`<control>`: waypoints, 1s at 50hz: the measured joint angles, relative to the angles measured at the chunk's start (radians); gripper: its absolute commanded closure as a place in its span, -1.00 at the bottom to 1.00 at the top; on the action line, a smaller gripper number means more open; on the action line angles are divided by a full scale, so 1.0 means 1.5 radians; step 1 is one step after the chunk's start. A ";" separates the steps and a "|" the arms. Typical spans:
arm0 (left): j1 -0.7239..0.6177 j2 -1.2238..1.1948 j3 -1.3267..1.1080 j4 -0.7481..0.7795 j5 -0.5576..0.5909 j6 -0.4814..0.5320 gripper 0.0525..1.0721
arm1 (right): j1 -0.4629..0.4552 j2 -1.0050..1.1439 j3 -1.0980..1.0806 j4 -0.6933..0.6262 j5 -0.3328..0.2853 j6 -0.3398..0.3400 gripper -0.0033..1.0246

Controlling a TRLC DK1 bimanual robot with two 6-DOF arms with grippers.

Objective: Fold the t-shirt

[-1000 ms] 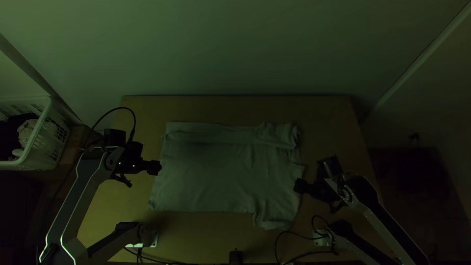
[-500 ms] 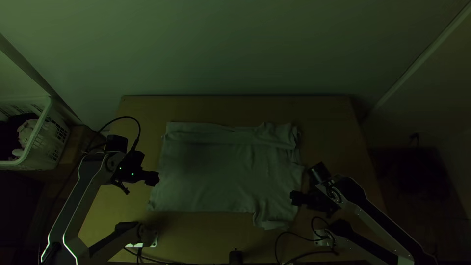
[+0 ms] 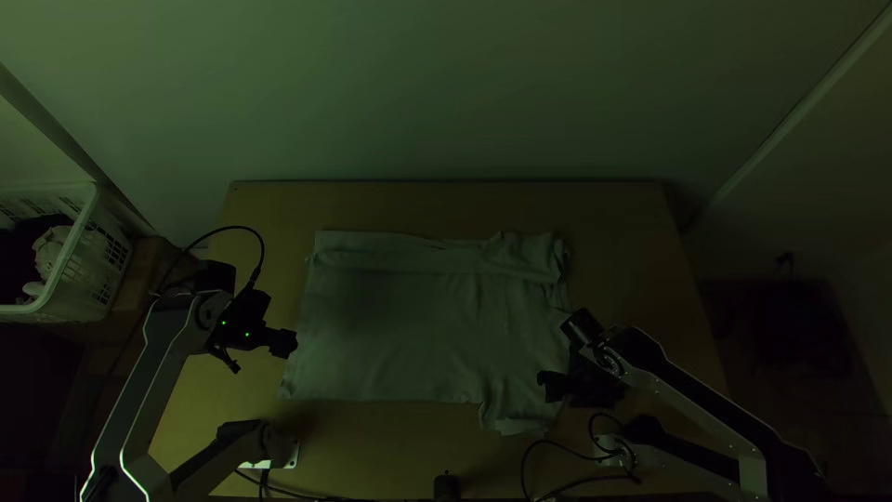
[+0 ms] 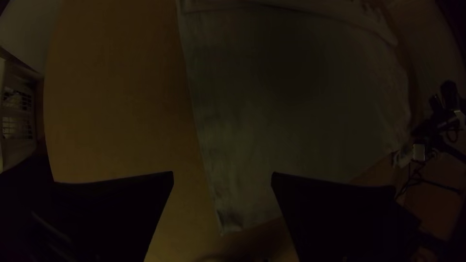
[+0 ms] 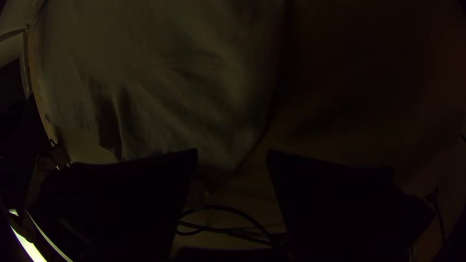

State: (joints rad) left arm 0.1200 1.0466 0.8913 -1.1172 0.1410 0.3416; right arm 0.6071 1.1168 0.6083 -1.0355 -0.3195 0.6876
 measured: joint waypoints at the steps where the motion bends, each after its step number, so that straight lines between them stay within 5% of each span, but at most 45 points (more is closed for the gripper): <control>1: 0.000 -0.002 0.000 0.000 -0.004 0.003 -0.90 | 0.000 0.003 0.000 0.002 -0.001 0.000 -0.06; 20: 0.000 -0.018 -0.024 -0.065 -0.017 0.093 -0.90 | 0.001 0.087 0.000 0.004 -0.015 -0.014 -0.05; 34: 0.000 -0.018 -0.035 -0.067 -0.017 0.100 -0.90 | 0.002 0.129 0.009 0.002 -0.025 -0.046 0.94; 50: 0.000 -0.018 -0.062 -0.118 -0.027 0.130 -0.90 | 0.005 0.129 0.009 0.014 -0.020 -0.054 0.94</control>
State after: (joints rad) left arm 0.1200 1.0199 0.7986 -1.2938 0.1001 0.5365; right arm 0.6151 1.3098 0.6216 -1.0142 -0.3492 0.6071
